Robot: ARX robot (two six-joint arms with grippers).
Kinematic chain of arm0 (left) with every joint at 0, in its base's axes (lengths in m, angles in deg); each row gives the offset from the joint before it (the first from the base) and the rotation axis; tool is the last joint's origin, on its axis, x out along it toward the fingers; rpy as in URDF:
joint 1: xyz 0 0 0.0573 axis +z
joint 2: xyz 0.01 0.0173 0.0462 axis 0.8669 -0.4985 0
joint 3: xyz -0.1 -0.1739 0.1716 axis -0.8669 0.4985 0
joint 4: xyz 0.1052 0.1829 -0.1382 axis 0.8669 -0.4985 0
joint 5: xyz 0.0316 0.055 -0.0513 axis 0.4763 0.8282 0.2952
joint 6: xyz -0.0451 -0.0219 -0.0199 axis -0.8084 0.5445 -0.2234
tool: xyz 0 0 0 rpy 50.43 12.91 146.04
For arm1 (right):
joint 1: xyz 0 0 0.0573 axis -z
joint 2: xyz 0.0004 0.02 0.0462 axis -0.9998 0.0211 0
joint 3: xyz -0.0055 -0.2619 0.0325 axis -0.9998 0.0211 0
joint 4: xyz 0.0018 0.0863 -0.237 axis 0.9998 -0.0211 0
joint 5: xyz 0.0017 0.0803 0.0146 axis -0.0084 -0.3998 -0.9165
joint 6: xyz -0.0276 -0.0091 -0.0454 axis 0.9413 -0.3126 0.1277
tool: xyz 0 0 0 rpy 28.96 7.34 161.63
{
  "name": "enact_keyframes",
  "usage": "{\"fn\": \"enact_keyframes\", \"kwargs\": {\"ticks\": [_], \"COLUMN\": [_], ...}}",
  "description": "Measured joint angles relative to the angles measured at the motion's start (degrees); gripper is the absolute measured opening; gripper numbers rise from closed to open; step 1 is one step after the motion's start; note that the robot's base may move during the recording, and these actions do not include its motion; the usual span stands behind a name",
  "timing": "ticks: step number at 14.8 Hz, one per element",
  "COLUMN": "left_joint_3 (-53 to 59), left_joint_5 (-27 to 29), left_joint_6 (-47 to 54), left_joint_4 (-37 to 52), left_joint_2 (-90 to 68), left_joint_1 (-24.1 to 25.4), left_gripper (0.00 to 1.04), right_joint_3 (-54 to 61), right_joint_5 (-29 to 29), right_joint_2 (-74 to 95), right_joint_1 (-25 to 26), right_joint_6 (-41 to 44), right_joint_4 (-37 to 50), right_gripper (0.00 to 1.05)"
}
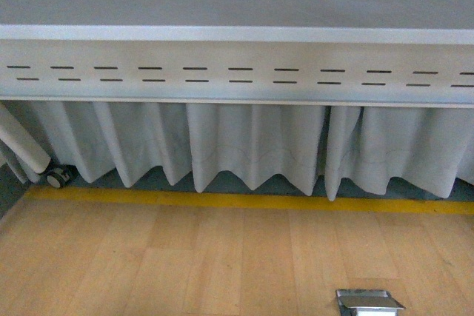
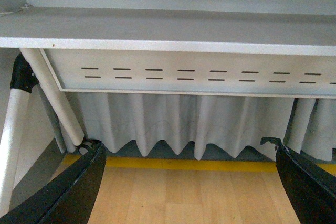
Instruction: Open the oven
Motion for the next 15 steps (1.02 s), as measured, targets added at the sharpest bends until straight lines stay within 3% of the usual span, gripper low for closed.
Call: {"fn": "enact_keyframes", "kwargs": {"ticks": [15], "left_joint_3": [0.00], "left_joint_5": [0.00], "left_joint_6": [0.00], "left_joint_4": [0.00], "left_joint_2": [0.00], "left_joint_1": [0.00], "left_gripper": [0.98], "right_joint_3": [0.00], "right_joint_5": [0.00], "right_joint_2": [0.00], "right_joint_1": [0.00], "right_joint_6": [0.00], "right_joint_4": [0.00], "right_gripper": [0.98]}}
